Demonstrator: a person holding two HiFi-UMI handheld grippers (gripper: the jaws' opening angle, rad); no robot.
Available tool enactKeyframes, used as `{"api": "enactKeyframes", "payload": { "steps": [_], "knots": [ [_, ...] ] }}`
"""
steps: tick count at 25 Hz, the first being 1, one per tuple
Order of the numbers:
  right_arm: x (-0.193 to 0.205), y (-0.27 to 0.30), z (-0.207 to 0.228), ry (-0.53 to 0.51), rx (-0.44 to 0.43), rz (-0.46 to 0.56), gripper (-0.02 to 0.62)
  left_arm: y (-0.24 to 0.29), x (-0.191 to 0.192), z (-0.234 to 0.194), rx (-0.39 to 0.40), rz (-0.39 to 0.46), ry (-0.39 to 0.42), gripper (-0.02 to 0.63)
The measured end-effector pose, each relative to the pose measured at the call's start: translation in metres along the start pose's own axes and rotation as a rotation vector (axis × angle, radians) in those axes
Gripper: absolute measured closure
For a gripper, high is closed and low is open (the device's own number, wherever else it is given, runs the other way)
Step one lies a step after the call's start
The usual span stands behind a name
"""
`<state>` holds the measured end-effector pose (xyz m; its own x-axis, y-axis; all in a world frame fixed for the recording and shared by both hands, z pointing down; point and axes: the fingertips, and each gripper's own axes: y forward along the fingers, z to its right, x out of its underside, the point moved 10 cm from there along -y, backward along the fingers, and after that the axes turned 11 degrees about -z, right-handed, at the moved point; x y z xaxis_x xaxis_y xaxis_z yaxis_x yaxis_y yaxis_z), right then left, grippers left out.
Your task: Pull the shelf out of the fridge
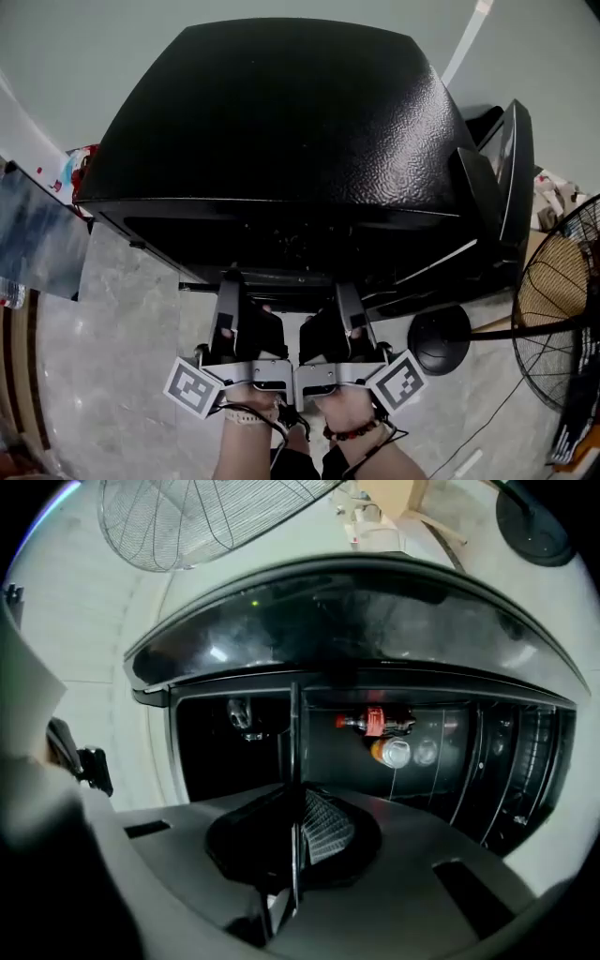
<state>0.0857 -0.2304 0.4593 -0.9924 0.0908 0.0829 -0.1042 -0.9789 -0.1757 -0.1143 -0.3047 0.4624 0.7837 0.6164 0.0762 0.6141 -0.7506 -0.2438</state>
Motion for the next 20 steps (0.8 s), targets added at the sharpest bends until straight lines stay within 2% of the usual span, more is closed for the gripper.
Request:
{"api": "enactKeyframes", "payload": {
  "steps": [9,20],
  "knots": [
    [0.012,-0.027,-0.006,0.015,0.014,-0.016,0.563,-0.030,0.013,0.007,0.003,0.025,0.001,0.578],
    [0.024,-0.050,-0.003,-0.014,-0.003,0.001,0.563,-0.056,0.018,0.003,0.045,0.003,0.020,0.578]
  ]
}}
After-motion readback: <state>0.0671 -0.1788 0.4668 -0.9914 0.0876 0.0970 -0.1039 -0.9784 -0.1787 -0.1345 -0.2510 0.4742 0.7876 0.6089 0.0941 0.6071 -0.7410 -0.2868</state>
